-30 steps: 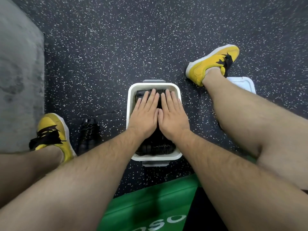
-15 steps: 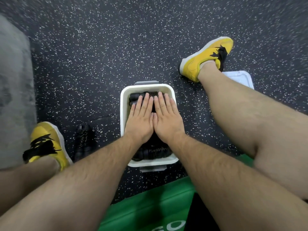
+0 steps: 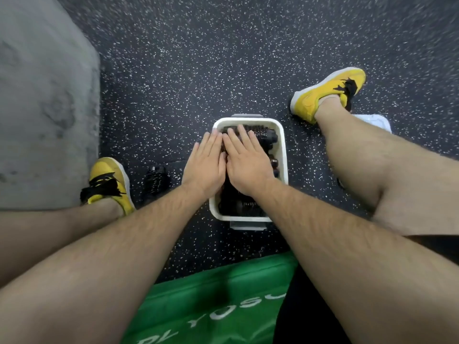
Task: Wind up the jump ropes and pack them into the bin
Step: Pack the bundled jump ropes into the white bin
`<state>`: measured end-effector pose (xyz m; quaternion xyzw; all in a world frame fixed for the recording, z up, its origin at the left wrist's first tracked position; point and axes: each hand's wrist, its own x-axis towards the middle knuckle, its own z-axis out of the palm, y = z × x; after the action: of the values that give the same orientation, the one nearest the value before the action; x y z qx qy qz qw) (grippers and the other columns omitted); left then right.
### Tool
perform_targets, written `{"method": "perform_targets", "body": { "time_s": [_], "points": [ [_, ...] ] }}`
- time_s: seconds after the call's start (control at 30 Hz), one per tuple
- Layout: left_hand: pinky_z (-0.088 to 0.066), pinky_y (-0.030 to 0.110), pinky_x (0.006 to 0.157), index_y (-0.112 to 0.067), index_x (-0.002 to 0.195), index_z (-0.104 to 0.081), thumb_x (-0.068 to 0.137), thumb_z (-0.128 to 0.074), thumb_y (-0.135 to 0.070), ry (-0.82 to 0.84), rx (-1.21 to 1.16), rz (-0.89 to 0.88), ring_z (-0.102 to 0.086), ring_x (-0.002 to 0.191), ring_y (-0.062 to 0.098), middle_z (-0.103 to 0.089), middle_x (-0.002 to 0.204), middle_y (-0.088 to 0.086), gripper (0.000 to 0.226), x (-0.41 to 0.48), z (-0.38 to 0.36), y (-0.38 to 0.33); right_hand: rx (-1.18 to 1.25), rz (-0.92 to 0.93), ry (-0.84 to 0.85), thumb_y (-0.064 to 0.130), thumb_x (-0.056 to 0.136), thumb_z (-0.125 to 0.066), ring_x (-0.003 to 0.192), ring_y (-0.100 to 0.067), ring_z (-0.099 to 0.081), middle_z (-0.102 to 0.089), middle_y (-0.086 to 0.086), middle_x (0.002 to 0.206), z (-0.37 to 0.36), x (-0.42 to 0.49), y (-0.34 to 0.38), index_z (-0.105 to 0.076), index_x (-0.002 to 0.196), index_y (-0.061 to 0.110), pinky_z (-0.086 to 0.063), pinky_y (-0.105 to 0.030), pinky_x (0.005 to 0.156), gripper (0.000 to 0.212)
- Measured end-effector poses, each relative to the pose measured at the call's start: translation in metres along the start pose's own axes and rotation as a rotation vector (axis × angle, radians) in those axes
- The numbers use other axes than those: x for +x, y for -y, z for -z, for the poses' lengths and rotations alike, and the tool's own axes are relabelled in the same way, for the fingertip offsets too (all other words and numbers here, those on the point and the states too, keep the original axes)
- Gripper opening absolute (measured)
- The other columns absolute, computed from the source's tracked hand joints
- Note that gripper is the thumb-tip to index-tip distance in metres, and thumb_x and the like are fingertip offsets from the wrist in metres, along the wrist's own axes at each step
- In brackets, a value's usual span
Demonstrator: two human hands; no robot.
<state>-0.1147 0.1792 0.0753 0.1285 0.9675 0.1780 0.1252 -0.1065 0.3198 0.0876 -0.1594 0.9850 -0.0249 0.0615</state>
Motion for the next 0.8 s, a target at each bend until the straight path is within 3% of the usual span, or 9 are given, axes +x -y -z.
{"method": "perform_targets", "body": {
  "time_s": [0.2, 0.33, 0.47, 0.63, 0.8],
  "points": [
    [-0.004, 0.040, 0.128, -0.012, 0.163, -0.007, 0.109, -0.022, -0.035, 0.041, 0.129, 0.253, 0.000, 0.158, 0.020, -0.001, 0.171, 0.004, 0.061, -0.043, 0.001, 0.083, -0.013, 0.198, 0.141, 0.032, 0.102, -0.028, 0.153, -0.033, -0.002, -0.016, -0.010, 0.165, -0.016, 0.035, 0.070, -0.016, 0.158, 0.011, -0.001, -0.047, 0.124, 0.061],
    [-0.007, 0.043, 0.128, -0.011, 0.162, -0.001, 0.107, -0.036, -0.041, 0.193, 0.206, 0.517, 0.001, 0.157, 0.033, 0.002, 0.169, 0.020, 0.072, -0.067, -0.013, 0.125, -0.054, 0.322, 0.342, 0.031, 0.097, -0.045, 0.153, -0.034, -0.002, -0.027, -0.009, 0.161, -0.035, 0.057, 0.113, -0.022, 0.157, 0.013, -0.001, -0.047, 0.124, 0.067],
    [-0.016, 0.042, 0.125, -0.014, 0.161, 0.008, 0.103, -0.050, -0.048, 0.294, 0.100, 0.695, -0.010, 0.155, 0.037, -0.001, 0.167, 0.025, 0.089, -0.072, -0.030, 0.155, -0.073, 0.366, 0.466, 0.026, 0.093, -0.053, 0.153, -0.031, 0.000, -0.027, -0.008, 0.161, -0.055, 0.076, 0.141, -0.016, 0.158, 0.017, 0.000, -0.045, 0.125, 0.075],
    [-0.037, 0.043, 0.113, -0.007, 0.160, 0.009, 0.090, -0.072, -0.046, 0.273, -0.084, 0.807, -0.033, 0.145, 0.036, -0.025, 0.159, 0.024, 0.114, -0.046, -0.044, 0.163, -0.042, 0.387, 0.488, 0.027, 0.094, -0.054, 0.153, -0.032, -0.003, -0.023, -0.010, 0.162, -0.073, 0.090, 0.152, -0.014, 0.158, 0.017, -0.003, -0.045, 0.125, 0.077],
    [-0.043, 0.050, 0.104, -0.015, 0.156, -0.012, 0.085, -0.078, -0.033, 0.194, -0.097, 0.784, -0.040, 0.137, 0.033, -0.031, 0.152, 0.013, 0.099, -0.043, -0.040, 0.158, 0.081, 0.365, 0.366, 0.023, 0.094, -0.054, 0.151, -0.032, -0.015, -0.023, -0.012, 0.160, -0.064, 0.090, 0.142, -0.021, 0.156, 0.014, -0.011, -0.042, 0.124, 0.071]
  ]
}}
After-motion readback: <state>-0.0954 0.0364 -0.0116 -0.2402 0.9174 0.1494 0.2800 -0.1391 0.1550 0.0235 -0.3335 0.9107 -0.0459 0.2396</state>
